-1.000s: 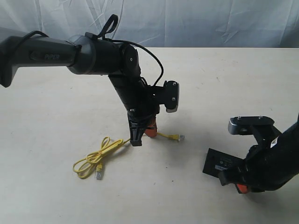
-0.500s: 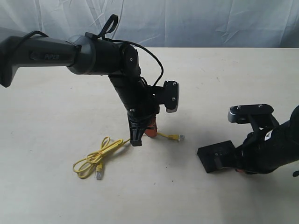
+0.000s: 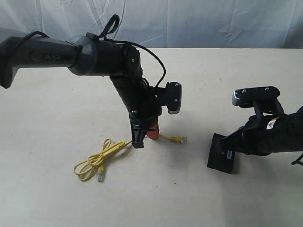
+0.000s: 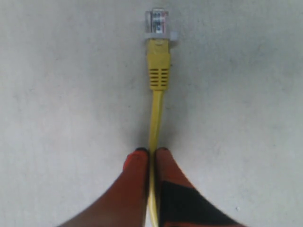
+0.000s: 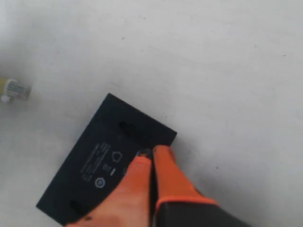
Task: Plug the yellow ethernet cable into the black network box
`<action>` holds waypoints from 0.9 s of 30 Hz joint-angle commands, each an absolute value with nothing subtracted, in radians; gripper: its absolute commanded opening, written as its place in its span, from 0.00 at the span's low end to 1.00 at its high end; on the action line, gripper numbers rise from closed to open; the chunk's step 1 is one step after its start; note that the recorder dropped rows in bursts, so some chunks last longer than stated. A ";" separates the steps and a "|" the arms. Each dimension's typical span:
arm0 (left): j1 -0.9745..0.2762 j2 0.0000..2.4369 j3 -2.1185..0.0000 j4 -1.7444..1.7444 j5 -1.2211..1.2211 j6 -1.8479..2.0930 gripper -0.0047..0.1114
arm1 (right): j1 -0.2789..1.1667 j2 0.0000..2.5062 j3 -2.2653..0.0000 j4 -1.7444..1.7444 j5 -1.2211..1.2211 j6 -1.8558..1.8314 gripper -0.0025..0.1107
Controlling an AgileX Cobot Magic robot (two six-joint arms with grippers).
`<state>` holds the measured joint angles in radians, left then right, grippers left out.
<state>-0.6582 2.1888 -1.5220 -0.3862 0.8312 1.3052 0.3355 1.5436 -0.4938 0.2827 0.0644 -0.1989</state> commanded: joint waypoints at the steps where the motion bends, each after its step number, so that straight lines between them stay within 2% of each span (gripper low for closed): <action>1: -0.661 2.178 -1.518 -0.391 0.833 1.301 0.04 | 0.339 1.511 -0.522 0.308 0.164 -0.198 0.01; 4: -0.661 2.178 -1.518 -0.391 0.833 1.301 0.04 | 0.339 1.507 -0.577 0.351 0.325 -0.198 0.01; 14: -0.661 2.178 -1.518 -0.391 0.833 1.301 0.04 | 0.226 1.542 -0.581 0.482 0.381 -0.310 0.01; 27: -0.661 2.178 -1.518 -0.391 0.830 1.301 0.04 | 0.217 1.647 -0.581 0.430 0.208 -0.311 0.01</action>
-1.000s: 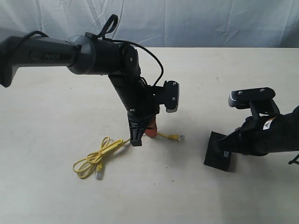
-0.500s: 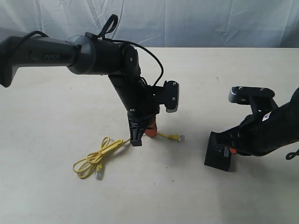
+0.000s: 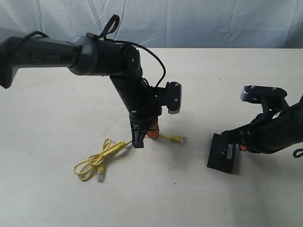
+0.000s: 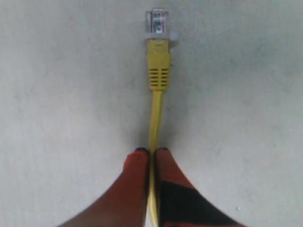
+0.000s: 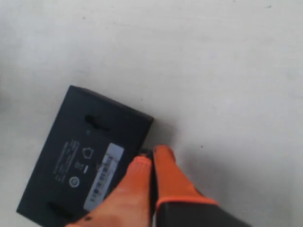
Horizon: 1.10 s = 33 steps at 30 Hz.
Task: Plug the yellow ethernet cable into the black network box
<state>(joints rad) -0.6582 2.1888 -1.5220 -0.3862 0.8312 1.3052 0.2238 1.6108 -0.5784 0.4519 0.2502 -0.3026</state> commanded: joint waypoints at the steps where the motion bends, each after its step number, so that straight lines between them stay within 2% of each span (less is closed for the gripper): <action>1: -0.661 2.178 -1.518 -0.391 0.830 1.301 0.04 | 0.217 1.651 -0.581 0.430 0.200 -0.311 0.01; 33: -0.661 2.178 -1.518 -0.391 0.830 1.301 0.04 | 0.255 1.704 -0.581 0.529 0.121 -0.313 0.01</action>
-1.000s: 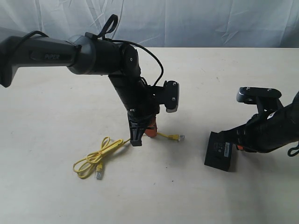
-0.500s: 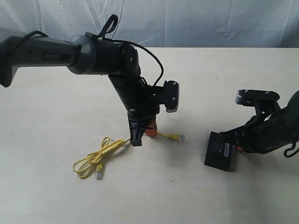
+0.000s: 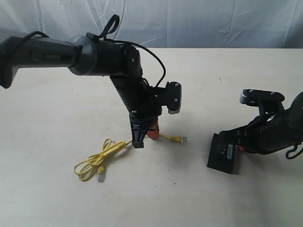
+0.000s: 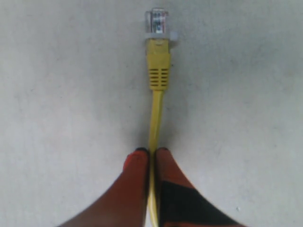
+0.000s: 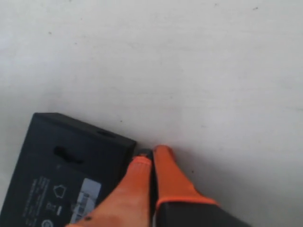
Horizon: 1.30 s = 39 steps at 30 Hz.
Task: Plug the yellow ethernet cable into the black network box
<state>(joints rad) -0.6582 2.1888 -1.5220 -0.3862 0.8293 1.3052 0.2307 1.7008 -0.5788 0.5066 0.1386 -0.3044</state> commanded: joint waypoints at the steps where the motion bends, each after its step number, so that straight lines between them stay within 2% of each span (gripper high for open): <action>1: -0.661 2.178 -1.518 -0.391 0.830 1.301 0.04 | 0.260 1.704 -0.581 0.532 0.115 -0.313 0.01; 39: -0.661 2.178 -1.518 -0.393 0.834 1.301 0.04 | 0.270 1.704 -0.584 0.519 0.066 -0.320 0.01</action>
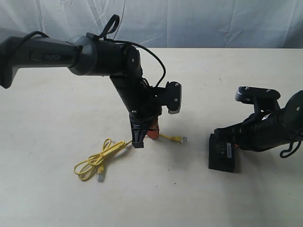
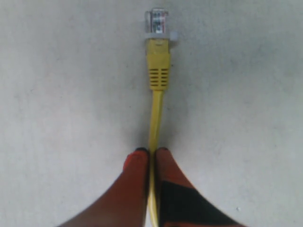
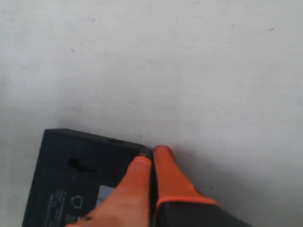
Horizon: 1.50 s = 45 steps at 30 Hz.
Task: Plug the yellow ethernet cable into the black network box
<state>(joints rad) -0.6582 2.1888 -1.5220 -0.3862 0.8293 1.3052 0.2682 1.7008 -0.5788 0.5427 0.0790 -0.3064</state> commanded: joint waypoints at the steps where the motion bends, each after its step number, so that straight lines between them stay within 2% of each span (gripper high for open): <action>1: -0.661 2.178 -1.518 -0.393 0.834 1.301 0.04 | 0.270 1.704 -0.584 0.517 0.061 -0.324 0.01; 11: -0.661 2.178 -1.518 -0.393 0.834 1.301 0.04 | 0.270 1.704 -0.584 0.517 0.060 -0.326 0.01; 17: -0.661 2.178 -1.518 -0.393 0.834 1.301 0.04 | 0.319 1.704 -0.584 0.493 0.058 -0.329 0.01; 27: -0.661 2.178 -1.518 -0.393 0.834 1.301 0.04 | 0.296 1.654 -0.584 0.496 0.079 -0.329 0.01; 31: -0.661 2.178 -1.518 -0.393 0.834 1.301 0.04 | 0.204 1.588 -0.602 0.497 0.188 -0.329 0.01; 39: -0.661 2.178 -1.518 -0.393 0.834 1.301 0.04 | -0.023 1.603 -0.845 0.592 0.707 -0.622 0.01; 45: -0.661 2.178 -1.518 -0.393 0.834 1.301 0.04 | -0.070 1.714 -0.848 0.762 0.766 -0.796 0.01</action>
